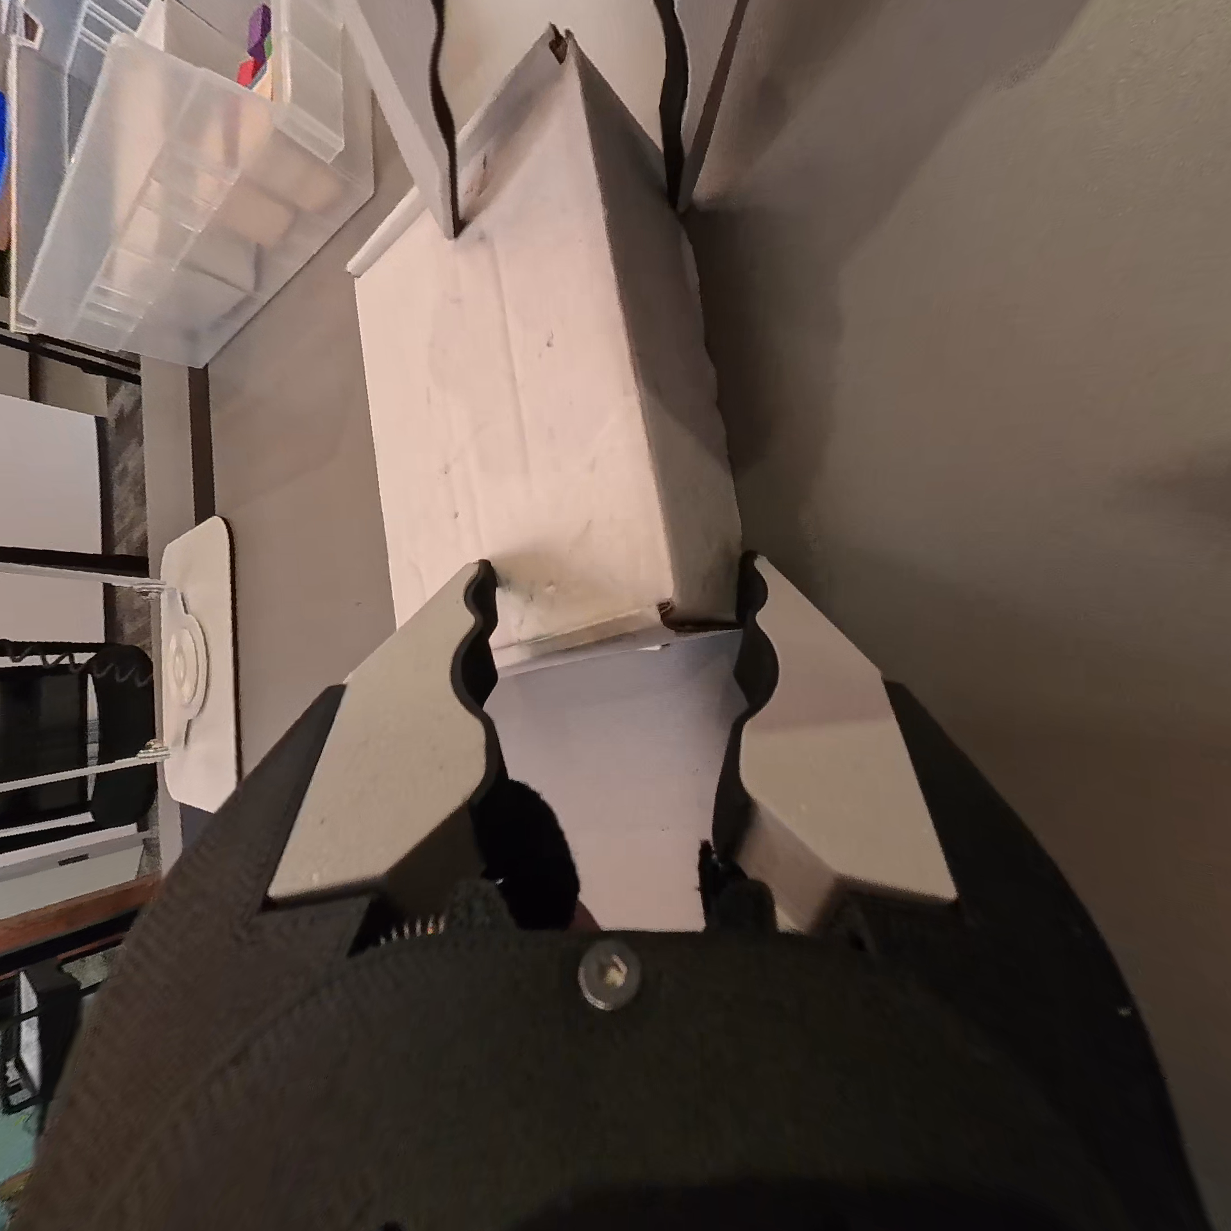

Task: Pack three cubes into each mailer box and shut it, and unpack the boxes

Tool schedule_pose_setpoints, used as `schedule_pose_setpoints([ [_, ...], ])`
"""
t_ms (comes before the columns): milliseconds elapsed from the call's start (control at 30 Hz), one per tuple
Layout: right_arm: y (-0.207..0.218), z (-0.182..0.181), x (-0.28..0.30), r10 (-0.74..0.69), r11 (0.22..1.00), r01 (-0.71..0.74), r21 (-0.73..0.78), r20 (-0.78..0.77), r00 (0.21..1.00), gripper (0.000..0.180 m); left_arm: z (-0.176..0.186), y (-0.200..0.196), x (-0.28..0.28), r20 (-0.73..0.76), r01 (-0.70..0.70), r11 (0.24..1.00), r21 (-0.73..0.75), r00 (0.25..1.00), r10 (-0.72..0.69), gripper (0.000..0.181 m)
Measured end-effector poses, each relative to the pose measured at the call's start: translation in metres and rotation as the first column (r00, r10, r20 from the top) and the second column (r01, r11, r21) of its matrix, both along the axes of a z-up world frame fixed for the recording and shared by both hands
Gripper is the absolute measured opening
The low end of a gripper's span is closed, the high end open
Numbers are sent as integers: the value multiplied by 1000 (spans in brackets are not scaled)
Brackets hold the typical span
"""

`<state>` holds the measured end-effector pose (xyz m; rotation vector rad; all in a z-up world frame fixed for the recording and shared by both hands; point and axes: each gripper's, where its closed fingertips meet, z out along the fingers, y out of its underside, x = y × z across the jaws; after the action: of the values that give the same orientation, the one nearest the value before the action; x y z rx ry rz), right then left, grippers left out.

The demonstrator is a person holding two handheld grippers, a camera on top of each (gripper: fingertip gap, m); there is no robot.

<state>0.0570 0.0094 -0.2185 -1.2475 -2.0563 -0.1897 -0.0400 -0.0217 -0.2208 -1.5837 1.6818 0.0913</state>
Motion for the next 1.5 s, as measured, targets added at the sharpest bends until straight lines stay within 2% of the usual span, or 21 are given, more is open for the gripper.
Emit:
schedule_pose_setpoints([
  [67, -2, 7, -1, -18, 995, 18, -95, -4, 1000, 65, 0, 1, 0, -23, -3, 1000, -1, 1000, 3, 73],
  [133, -6, 15, -7, -55, 977, 49, -207, -23, 998, 84, 0, 1, 0, -43, -6, 1000, 2, 999, 6, 75],
  [200, -5, 21, -18, -73, 964, 68, -255, -13, 997, 105, 0, 1, 2, -42, -5, 1000, 6, 999, 5, 75],
  [233, -1, 22, -25, -75, 962, 71, -262, -8, 997, 107, 0, 2, 2, -37, -5, 1000, 4, 999, 5, 75],
  [367, 8, 7, -44, -73, 947, 106, -302, 119, 990, 119, 1, 2, 6, -39, -4, 1000, 4, 999, 4, 75],
  [433, 8, -9, -47, -59, 940, 129, -315, 223, 973, 130, 1, 2, 9, -28, -3, 1000, 1, 1000, 3, 75],
  [533, 11, -18, -54, -49, 938, 143, -314, 289, 956, 131, 1, 4, 9, -7, -15, 1000, -4, 1000, 15, 75],
  [633, 12, -17, -57, -42, 937, 127, -327, 253, 967, 129, 3, 4, 7, 25, -14, 1000, -7, 1000, 14, 75],
  [700, 14, -15, -56, -54, 931, 132, -340, 230, 972, 128, 12, 6, 8, 104, -21, 1000, -2, 994, 21, 75],
  [767, 19, -11, -52, -72, 925, 144, -352, 209, 975, 128, 34, 9, 10, 274, -29, 1000, -5, 961, 29, 66],
  [867, 30, 9, -46, -109, 907, 158, -391, 147, 983, 128, 75, 20, 3, 545, -63, 998, 6, 837, 49, 60],
  [967, 58, 47, -31, -152, 915, 174, -363, 89, 984, 128, 95, 31, -14, 677, -117, 993, 25, 733, 70, 45],
  [1033, 86, 81, -16, -180, 931, 186, -315, 50, 982, 128, 96, 36, -22, 704, -146, 988, 41, 707, 75, 10],
  [1067, 104, 98, -5, -209, 936, 211, -283, 36, 977, 128, 91, 38, -23, 701, -148, 989, 27, 708, 87, 0],
  [1200, 195, 146, 53, -333, 933, 340, -117, 70, 940, 128, 69, 53, -18, 650, -201, 979, 20, 747, 140, 0],
  [1267, 243, 151, 85, -403, 911, 410, -43, 122, 907, 128, 71, 59, -14, 664, -207, 978, 11, 733, 148, 0],
  [1333, 284, 144, 112, -440, 894, 449, -3, 188, 878, 128, 66, 64, -11, 645, -214, 977, 11, 748, 156, 0],
  [1433, 331, 120, 138, -465, 878, 478, 18, 267, 844, 128, 49, 69, -14, 596, -215, 976, 11, 785, 166, 0],
  [1500, 348, 102, 142, -449, 883, 469, 17, 319, 835, 128, 52, 69, -15, 608, -212, 977, 11, 778, 162, 0],
])
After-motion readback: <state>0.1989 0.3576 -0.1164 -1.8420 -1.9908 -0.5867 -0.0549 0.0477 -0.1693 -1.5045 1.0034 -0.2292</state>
